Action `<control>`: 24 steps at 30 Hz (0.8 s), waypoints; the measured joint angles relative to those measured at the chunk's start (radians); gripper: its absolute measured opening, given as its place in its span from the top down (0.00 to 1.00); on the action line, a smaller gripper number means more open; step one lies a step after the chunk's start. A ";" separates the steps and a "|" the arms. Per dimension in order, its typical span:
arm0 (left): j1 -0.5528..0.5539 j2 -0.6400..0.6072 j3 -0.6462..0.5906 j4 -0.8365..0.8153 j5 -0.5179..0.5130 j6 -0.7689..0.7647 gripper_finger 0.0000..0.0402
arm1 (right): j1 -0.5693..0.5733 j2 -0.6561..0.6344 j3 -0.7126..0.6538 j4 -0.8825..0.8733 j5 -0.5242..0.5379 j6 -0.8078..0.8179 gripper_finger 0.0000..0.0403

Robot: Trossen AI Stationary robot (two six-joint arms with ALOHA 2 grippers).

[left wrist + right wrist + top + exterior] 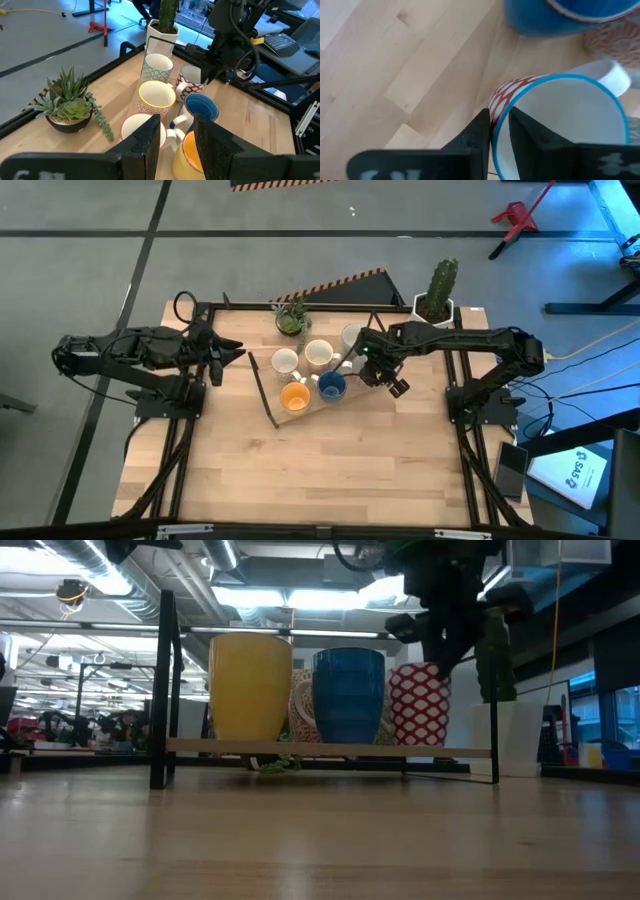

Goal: Place coffee mugs
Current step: Put the red patterned mug on the shelf, then return to Home Position

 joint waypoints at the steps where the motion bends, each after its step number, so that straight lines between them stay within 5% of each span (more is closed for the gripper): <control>1: 0.000 0.000 0.000 0.000 0.000 0.000 0.72 | 0.000 0.000 0.009 -0.003 0.000 0.000 0.86; 11: 0.000 0.000 0.000 0.000 0.002 0.000 0.72 | 0.000 0.000 0.119 -0.116 -0.003 0.018 0.85; 24: -0.001 0.000 0.000 0.093 -0.020 0.003 0.72 | 0.000 -0.171 0.465 -0.082 0.014 0.022 0.86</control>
